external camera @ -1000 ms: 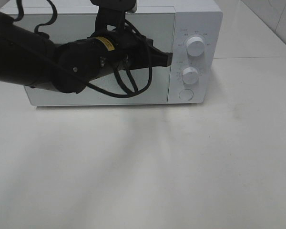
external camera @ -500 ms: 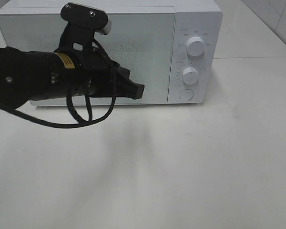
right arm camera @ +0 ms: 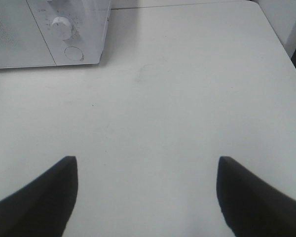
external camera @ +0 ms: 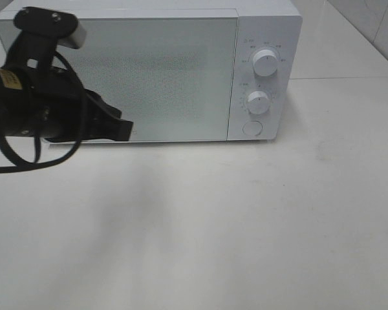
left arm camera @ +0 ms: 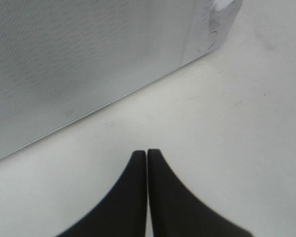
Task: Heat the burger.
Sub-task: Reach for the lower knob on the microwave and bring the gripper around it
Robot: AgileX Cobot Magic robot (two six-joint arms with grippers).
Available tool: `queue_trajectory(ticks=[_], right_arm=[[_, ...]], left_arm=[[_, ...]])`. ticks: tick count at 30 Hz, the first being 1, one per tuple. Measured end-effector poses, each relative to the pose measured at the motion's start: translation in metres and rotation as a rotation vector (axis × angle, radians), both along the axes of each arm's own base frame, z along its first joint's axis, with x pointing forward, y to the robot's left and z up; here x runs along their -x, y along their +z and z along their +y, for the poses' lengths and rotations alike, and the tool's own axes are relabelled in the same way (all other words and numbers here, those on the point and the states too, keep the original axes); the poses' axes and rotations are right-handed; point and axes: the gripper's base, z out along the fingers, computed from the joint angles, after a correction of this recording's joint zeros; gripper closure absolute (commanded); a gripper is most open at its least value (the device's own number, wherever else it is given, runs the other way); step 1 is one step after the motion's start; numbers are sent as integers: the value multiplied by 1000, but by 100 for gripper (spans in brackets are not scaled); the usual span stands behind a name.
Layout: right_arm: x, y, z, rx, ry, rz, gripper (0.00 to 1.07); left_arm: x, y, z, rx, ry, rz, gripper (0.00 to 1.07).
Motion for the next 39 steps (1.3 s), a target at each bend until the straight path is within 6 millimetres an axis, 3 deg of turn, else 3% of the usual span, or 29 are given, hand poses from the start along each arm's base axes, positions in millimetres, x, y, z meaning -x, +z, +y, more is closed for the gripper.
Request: queue_trajectory(ticks=[1, 3, 7, 9, 10, 12, 15, 16, 17, 18, 19, 20, 21, 22, 32, 39], right_arm=[[0, 0, 0, 0, 0, 0, 32], [0, 0, 0, 0, 0, 0, 32], [0, 0, 0, 0, 0, 0, 32], [0, 0, 0, 0, 0, 0, 32], [0, 0, 0, 0, 0, 0, 32], [0, 0, 0, 0, 0, 0, 32], [0, 0, 0, 0, 0, 0, 32], [0, 0, 0, 0, 0, 0, 32], [0, 0, 0, 0, 0, 0, 32], [0, 0, 0, 0, 0, 0, 32], [0, 0, 0, 0, 0, 0, 32], [0, 0, 0, 0, 0, 0, 32], [0, 0, 0, 0, 0, 0, 32], [0, 0, 0, 0, 0, 0, 32], [0, 0, 0, 0, 0, 0, 32], [0, 0, 0, 0, 0, 0, 32]], left_arm=[[0, 0, 0, 0, 0, 0, 107], [-3, 11, 27, -5, 66, 42, 107], [-3, 16, 46, -14, 109, 86, 107], [-2, 20, 68, -27, 167, 136, 106], [-2, 20, 68, -27, 167, 136, 106], [1, 24, 89, -47, 229, 185, 99], [5, 28, 102, -55, 281, 211, 90], [7, 30, 110, -62, 313, 229, 84], [12, 31, 124, -90, 371, 260, 64], [12, 31, 124, -90, 371, 260, 64], [17, 33, 134, -126, 411, 288, 38], [20, 34, 138, -144, 427, 299, 23], [20, 34, 138, -144, 427, 299, 23], [27, 37, 143, -170, 443, 322, 4], [58, 49, 148, -209, 429, 394, 5], [102, 59, 154, -191, 429, 340, 5]])
